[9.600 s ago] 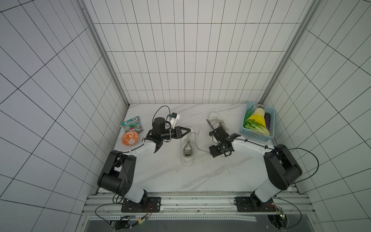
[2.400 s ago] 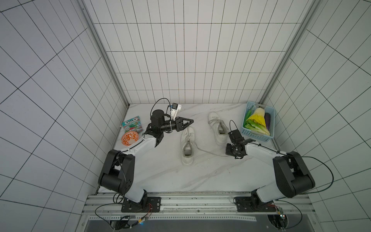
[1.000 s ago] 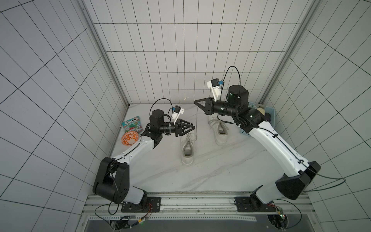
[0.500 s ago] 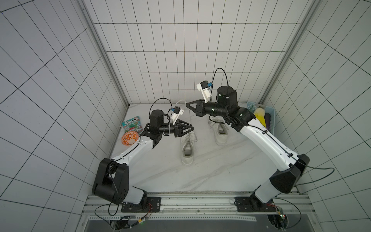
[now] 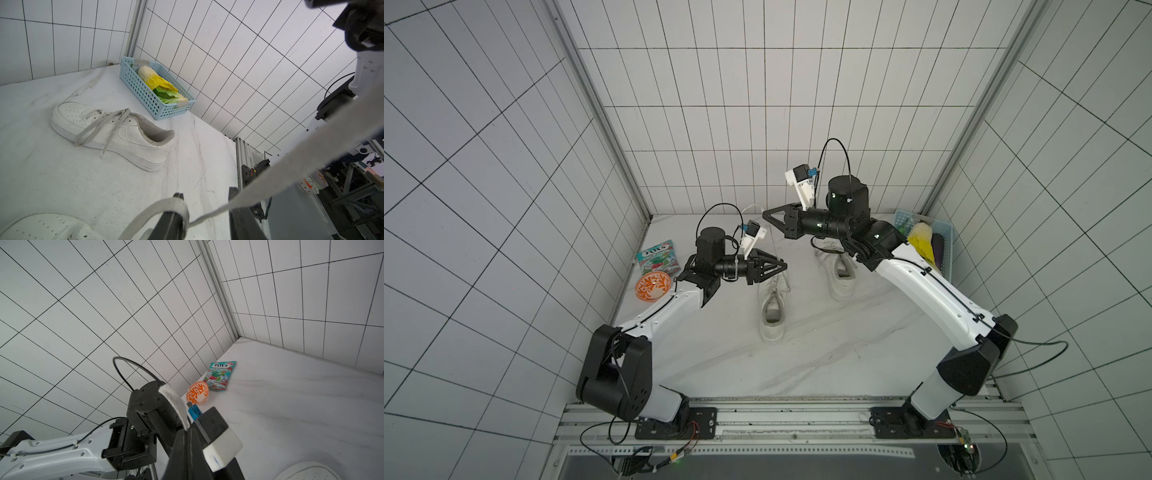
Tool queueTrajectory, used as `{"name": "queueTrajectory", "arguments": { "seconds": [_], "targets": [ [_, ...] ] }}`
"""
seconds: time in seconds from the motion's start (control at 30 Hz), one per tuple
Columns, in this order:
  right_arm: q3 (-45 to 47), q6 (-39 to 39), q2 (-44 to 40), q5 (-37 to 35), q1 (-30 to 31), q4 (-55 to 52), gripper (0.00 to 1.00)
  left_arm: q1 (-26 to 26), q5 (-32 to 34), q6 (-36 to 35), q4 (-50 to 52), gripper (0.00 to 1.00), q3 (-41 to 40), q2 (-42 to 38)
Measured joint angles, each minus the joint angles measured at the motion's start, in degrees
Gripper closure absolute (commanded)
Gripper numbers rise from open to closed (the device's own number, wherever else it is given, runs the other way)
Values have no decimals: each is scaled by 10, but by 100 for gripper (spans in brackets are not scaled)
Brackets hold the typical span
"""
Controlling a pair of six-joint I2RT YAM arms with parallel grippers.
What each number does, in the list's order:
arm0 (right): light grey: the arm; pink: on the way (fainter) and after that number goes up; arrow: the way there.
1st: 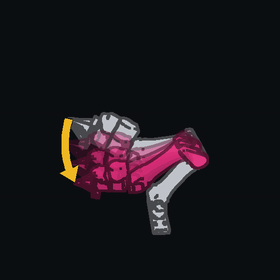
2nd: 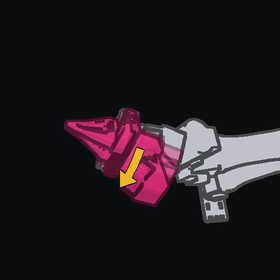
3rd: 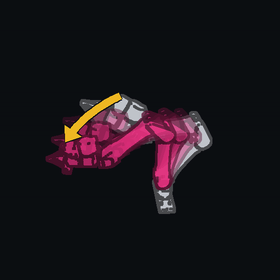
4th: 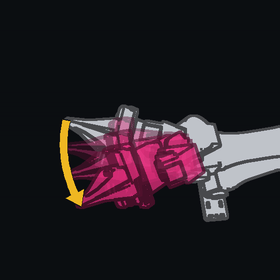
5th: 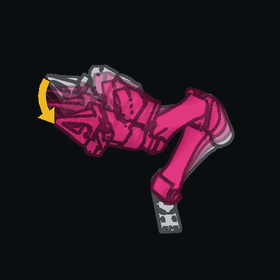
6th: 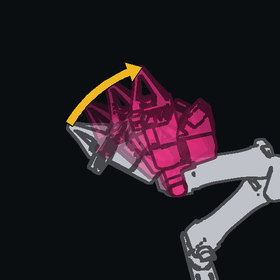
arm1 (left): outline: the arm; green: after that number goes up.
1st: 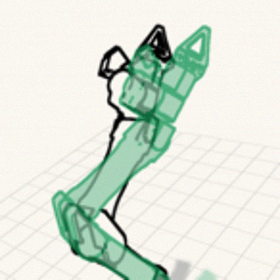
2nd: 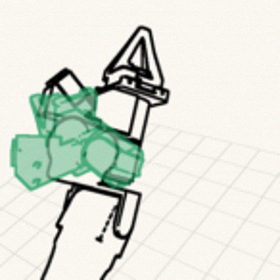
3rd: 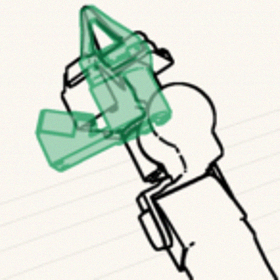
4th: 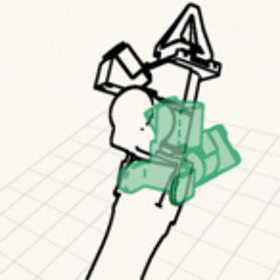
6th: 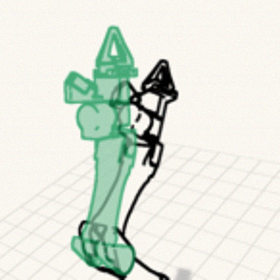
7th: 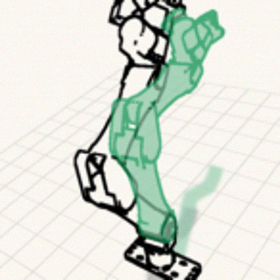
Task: Tie the shoes
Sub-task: Cross the shoelace with the shoelace.
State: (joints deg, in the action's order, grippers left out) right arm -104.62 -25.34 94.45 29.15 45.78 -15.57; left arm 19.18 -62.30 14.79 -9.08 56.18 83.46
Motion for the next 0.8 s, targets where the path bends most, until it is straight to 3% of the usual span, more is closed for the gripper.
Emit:
{"name": "queueTrajectory", "arguments": {
  "seconds": [0.1, 0.23, 0.57, 0.8],
  "targets": [
    [-1, 0, 0, -1, 0, 0, 100, 0, -1, -4, 4, 89, 4, 3],
    [-1, 1, 0, -4, 0, -1, 100, 0, -2, -8, 8, 99, 9, 6],
    [-1, 10, 13, 11, -37, 0, 100, 0, -9, -9, 12, 100, 9, 8],
    [3, 12, 92, 21, -88, 12, 100, -3, -26, -9, 12, 100, 9, 8]
  ]
}}
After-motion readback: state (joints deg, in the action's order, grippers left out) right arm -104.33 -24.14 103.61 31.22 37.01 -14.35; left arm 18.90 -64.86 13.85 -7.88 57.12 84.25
